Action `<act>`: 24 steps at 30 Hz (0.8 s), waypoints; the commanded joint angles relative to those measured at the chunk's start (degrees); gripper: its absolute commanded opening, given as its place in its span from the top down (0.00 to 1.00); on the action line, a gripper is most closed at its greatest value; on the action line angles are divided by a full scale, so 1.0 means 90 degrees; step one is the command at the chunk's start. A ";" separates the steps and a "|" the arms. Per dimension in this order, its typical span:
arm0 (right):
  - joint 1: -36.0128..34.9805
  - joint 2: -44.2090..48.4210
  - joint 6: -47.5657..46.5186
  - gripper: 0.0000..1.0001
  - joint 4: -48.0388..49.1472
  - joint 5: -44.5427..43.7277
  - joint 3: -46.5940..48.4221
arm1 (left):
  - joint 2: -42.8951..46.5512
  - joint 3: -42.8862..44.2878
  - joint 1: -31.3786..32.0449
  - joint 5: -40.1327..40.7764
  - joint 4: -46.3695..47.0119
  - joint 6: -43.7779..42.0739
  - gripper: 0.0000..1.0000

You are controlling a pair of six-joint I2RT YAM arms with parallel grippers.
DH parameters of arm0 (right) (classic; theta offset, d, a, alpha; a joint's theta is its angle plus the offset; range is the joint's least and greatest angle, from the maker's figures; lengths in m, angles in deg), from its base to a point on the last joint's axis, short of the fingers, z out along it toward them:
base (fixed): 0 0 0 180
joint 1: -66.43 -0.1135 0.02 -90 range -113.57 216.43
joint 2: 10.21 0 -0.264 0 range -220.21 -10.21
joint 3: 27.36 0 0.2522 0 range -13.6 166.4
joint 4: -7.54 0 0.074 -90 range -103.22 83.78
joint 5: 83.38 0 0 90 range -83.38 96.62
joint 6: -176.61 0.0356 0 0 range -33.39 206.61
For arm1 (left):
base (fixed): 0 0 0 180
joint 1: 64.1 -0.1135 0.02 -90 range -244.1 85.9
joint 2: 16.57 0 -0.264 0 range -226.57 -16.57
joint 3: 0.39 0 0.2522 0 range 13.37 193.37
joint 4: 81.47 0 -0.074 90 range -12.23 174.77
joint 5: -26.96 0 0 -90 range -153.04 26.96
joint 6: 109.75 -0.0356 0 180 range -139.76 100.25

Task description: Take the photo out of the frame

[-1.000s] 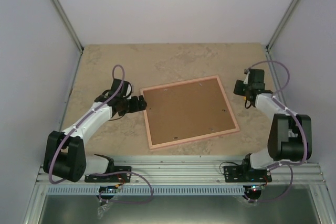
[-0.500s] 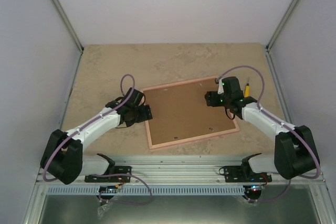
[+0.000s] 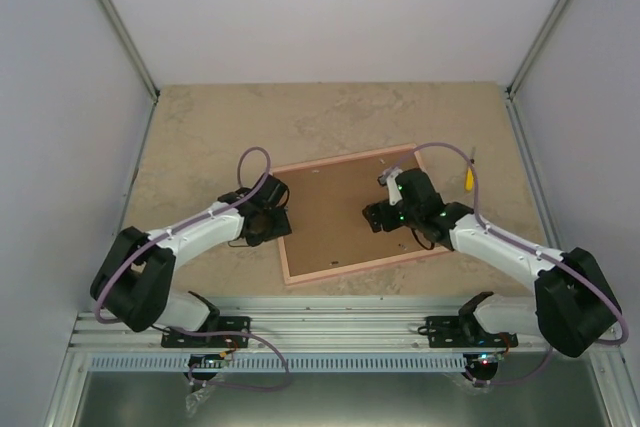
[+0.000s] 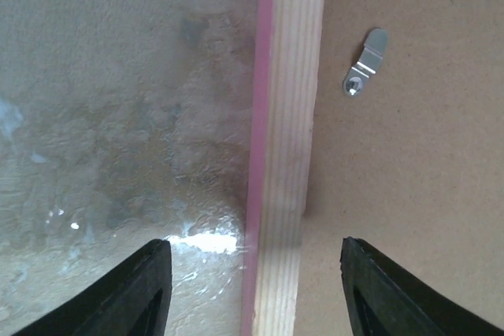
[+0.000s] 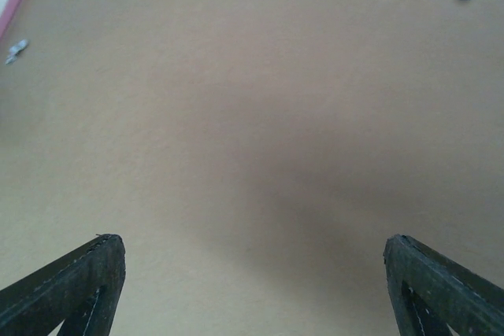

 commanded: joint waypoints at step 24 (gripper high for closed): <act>-0.1484 -0.0688 -0.0638 0.08 0.0100 -0.0673 0.0506 | -0.0901 0.0529 0.0387 0.0484 0.0221 -0.0600 0.94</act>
